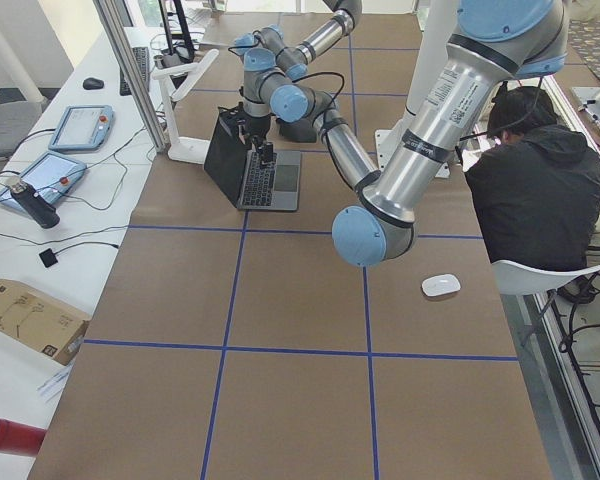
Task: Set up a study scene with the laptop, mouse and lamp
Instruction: 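Lay the dark grey mouse pad flat beside the laptop with the right gripper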
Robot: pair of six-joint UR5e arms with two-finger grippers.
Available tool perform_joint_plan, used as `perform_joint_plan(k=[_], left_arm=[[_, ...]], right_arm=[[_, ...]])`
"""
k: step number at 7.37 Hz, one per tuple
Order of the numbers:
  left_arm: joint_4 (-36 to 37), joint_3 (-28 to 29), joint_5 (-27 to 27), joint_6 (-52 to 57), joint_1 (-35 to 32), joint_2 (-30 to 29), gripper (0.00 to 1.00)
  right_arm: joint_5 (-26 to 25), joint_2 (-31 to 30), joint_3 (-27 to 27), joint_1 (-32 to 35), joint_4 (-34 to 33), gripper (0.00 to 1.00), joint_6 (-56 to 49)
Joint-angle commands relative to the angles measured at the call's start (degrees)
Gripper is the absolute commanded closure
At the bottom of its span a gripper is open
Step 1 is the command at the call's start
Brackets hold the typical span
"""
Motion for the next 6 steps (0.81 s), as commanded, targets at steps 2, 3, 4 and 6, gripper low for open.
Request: perform_joint_plan(k=[2,3,4,6], left_arm=[[0.0,0.1,0.3,0.0,0.0,0.0,0.00],[0.0,0.3,0.2,0.0,0.0,0.0,0.00],[0.0,0.4,0.3,0.0,0.0,-0.1,0.00],[0.0,0.4,0.3,0.0,0.0,-0.2,0.00]], right_arm=[[0.0,-0.3,0.0,0.1,0.0,1.00,4.0],[0.1,-0.5,0.0,0.1,0.0,1.00,4.2],[0.1,-0.5,0.0,0.1,0.0,1.00,4.3],[0.1,-0.7,0.1,0.3,0.1,0.01,4.2]])
